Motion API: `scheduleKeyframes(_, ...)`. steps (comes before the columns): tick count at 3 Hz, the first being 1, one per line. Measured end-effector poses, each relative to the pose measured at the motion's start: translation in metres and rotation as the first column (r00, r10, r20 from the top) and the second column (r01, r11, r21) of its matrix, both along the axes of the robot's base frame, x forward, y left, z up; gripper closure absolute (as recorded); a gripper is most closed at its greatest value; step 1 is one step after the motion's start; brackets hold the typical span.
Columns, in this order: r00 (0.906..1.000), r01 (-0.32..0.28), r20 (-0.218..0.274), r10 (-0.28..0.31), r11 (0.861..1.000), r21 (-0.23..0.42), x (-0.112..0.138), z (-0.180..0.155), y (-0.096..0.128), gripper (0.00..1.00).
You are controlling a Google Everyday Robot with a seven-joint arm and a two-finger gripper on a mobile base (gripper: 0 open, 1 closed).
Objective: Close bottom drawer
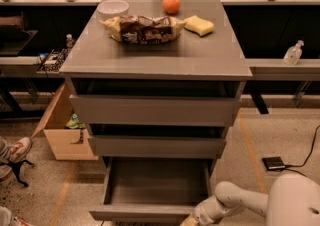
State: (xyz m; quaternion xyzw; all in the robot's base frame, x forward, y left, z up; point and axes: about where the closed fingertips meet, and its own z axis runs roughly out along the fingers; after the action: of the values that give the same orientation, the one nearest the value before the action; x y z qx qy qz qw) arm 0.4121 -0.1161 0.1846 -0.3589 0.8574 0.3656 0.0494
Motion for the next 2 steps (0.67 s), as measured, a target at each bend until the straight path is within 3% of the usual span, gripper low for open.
scheduleKeyframes(1,0.9976,-0.004,0.069,0.007,0.999,-0.040,0.0217,-0.0007,0.0102,1.00)
scheduleKeyframes(2,0.9976,-0.004,0.069,0.007,0.999,-0.040,0.0216,-0.0007,0.0103,1.00)
